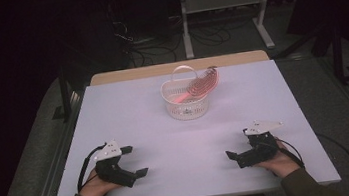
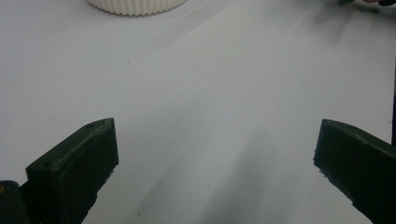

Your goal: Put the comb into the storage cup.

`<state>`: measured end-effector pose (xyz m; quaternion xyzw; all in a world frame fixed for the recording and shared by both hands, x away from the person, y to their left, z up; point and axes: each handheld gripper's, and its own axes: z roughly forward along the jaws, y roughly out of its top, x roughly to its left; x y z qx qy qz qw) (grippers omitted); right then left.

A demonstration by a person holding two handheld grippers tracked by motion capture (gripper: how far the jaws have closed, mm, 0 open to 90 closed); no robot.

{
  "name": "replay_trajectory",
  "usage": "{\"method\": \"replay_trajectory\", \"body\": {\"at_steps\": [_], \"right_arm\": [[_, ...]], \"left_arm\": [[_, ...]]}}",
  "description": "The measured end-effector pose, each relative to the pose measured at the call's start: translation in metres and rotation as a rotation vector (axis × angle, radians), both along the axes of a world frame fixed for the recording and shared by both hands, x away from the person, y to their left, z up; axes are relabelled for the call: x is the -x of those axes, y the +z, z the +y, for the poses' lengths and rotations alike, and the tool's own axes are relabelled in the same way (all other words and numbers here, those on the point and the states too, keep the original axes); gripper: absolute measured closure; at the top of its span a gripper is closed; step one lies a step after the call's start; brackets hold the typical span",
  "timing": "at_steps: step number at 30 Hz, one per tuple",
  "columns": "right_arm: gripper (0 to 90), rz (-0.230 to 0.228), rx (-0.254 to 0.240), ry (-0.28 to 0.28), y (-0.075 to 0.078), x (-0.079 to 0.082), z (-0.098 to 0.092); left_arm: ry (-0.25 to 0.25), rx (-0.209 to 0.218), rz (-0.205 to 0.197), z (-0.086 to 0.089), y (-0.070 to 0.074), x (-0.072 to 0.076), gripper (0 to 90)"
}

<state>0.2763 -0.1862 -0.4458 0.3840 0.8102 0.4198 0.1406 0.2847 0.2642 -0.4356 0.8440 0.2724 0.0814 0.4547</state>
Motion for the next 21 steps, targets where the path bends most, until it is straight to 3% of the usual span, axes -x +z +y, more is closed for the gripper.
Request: {"method": "replay_trajectory", "body": {"at_steps": [21], "right_arm": [[0.0, 0.019, -0.001, -0.001, -0.0035, 0.0004, -0.003]], "left_arm": [[-0.012, -0.01, 0.002, -0.0019, -0.0009, -0.0006, 0.0]]}}
